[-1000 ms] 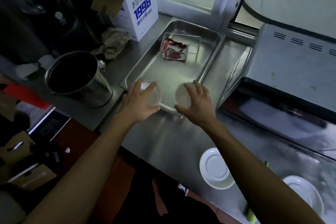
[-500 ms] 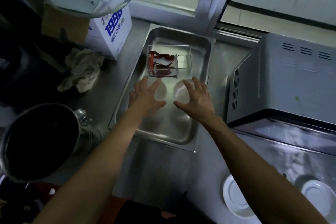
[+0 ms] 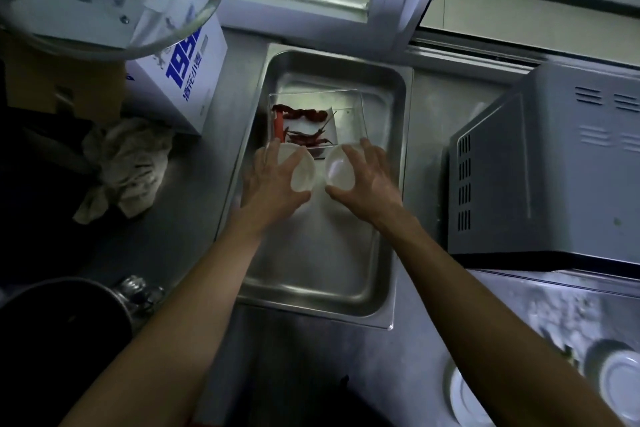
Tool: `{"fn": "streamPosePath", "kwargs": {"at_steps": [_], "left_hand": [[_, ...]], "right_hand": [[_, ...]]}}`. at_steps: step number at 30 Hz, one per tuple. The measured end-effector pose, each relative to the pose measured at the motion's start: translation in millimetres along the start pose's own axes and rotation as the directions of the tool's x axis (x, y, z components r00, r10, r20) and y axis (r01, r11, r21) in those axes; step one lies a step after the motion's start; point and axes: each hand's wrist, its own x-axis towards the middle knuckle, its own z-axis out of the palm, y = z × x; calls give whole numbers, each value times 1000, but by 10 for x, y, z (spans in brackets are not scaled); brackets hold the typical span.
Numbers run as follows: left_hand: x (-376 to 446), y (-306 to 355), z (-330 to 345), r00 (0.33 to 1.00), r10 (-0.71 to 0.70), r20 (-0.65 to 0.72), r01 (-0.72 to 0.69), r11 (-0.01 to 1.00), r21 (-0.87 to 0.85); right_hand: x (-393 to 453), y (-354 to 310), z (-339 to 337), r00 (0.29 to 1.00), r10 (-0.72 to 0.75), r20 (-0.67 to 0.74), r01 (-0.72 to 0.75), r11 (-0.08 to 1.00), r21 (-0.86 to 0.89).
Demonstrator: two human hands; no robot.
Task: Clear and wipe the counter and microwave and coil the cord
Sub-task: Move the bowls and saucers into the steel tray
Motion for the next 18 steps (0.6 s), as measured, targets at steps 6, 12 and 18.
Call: {"fn": "streamPosePath", "kwargs": {"at_steps": [6, 12, 18], "left_hand": [[179, -22, -27, 1000, 10, -11, -11, 1000, -7], [507, -67, -104, 1000, 22, 19, -22, 1000, 19], [620, -55, -172, 1000, 26, 12, -27, 998, 58]], "right_hand": [[197, 32, 4, 1000, 9, 19, -9, 1000, 5], [462, 50, -11, 1000, 20, -22, -19, 1000, 23], [560, 92, -24, 999, 11, -38, -11, 1000, 10]]}}
